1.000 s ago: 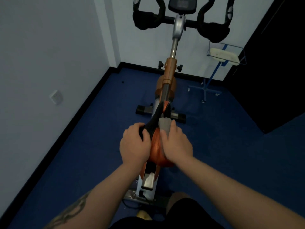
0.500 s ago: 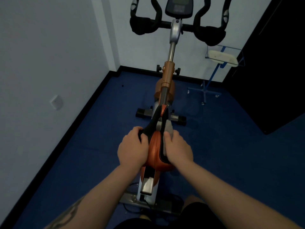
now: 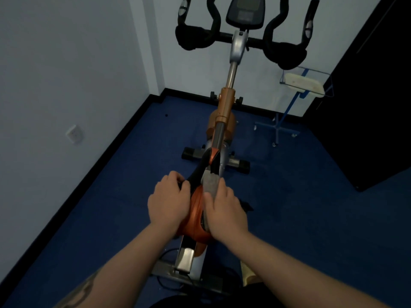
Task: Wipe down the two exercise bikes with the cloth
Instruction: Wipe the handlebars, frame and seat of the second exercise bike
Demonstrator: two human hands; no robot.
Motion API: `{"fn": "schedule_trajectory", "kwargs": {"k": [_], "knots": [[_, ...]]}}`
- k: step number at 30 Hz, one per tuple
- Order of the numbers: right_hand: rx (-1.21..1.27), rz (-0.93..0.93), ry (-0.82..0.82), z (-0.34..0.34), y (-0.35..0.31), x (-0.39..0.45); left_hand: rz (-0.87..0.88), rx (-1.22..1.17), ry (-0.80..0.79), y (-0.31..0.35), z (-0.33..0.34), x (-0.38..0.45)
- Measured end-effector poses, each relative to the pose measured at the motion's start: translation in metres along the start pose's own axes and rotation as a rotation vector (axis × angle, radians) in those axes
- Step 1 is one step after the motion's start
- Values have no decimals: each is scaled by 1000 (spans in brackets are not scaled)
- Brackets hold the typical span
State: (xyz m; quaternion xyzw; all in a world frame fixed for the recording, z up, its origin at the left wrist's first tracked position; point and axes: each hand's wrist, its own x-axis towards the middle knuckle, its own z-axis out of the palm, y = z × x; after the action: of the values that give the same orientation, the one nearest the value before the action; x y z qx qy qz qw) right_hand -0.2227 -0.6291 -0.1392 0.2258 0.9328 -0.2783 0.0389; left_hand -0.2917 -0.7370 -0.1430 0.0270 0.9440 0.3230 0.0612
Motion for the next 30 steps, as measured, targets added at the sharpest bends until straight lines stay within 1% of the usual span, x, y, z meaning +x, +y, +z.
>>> {"fn": "schedule_trajectory", "kwargs": {"k": [3, 4, 5, 6, 8, 9, 10, 11, 14, 15, 16, 19, 20, 22, 24, 27, 29, 30], "knots": [[127, 197, -130, -5, -8, 50, -14, 8, 10, 0, 0, 0], [173, 237, -137, -6, -11, 59, -17, 0, 18, 0, -1, -1], [173, 235, -129, -7, -14, 58, -18, -8, 24, 0, -2, -1], [128, 186, -115, -6, -14, 50, -19, -15, 27, 0, -2, -1], [15, 20, -66, -8, -7, 16, -24, -27, 35, 0, -1, -2], [1, -42, -65, -9, -2, 1, -27, -25, 38, 0, 0, -2], [8, -64, -76, -9, 2, -2, -25, -17, 38, 0, 0, -2], [19, -39, -94, -8, 3, 5, -21, -4, 35, 0, 0, -1], [118, 183, -137, -5, -8, 48, -17, 1, 26, -1, -1, -1], [143, 211, -134, -5, -12, 54, -17, -8, 26, -1, -1, -2], [134, 192, -127, -5, -13, 51, -15, -16, 26, -1, -1, -2], [40, -2, -89, -8, -5, 14, -6, -24, 31, -2, -1, -2], [27, -36, -82, -8, -2, 6, -5, -17, 27, -1, 0, -2], [20, -16, -83, -5, -1, 16, -5, 1, 17, -1, 0, -2], [41, 66, -91, -1, -8, 41, -16, 7, 18, 1, -1, -2], [156, 162, -70, 2, -14, 84, -33, 4, 36, 2, -2, -3], [217, 132, -54, 1, -11, 110, -39, -5, 45, 2, -2, -3], [212, 81, -39, -1, -9, 121, -43, -10, 48, 2, -1, -3]]}}
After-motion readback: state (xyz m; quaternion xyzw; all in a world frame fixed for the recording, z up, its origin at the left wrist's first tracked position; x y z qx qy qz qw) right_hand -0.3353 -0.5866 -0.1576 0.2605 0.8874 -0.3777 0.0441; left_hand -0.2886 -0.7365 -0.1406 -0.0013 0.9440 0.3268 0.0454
